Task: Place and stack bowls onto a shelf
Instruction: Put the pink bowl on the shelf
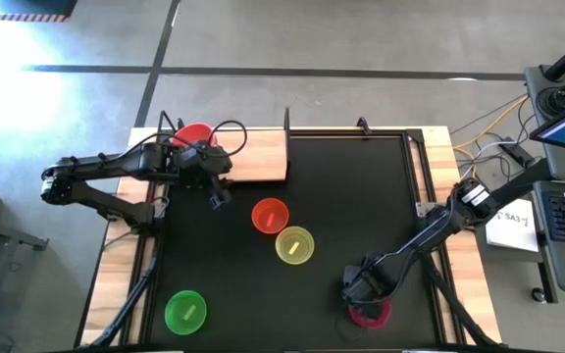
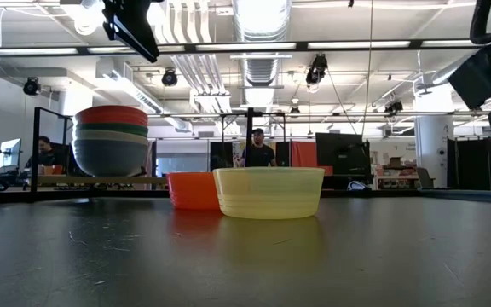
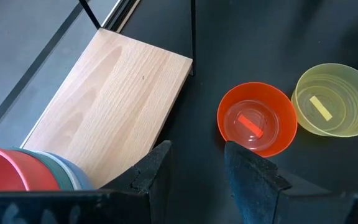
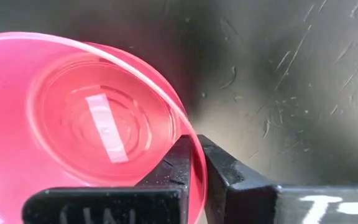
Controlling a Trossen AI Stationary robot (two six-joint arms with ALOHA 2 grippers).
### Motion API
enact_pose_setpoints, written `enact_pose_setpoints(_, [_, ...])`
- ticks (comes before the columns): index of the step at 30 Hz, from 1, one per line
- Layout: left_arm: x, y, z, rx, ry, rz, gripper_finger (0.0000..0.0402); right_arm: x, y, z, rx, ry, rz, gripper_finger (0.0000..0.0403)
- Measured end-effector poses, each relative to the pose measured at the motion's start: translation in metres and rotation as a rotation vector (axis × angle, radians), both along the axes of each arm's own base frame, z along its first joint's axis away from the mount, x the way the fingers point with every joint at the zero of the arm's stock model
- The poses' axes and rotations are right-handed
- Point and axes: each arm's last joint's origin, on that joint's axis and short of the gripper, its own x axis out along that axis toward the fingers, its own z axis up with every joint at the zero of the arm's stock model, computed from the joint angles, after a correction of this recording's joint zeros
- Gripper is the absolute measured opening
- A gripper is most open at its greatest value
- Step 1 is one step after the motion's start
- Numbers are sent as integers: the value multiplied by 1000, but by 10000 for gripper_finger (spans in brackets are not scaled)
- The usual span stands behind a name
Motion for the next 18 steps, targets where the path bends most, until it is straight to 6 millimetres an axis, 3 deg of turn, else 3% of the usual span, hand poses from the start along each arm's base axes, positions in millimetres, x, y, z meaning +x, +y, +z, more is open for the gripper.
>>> enact_pose_setpoints(4, [0, 0, 0, -4, -2, 5, 132, 9, -1, 11, 16, -41, 8, 8])
enact_pose_setpoints(9, [0, -2, 0, -11, -6, 6, 132, 24, -7, 41, -4, -189, 27, 8])
enact_pose_setpoints(18, [2, -9, 1, -10, -17, -29, 132, 63, -55, 80, -277, -478, -166, 8])
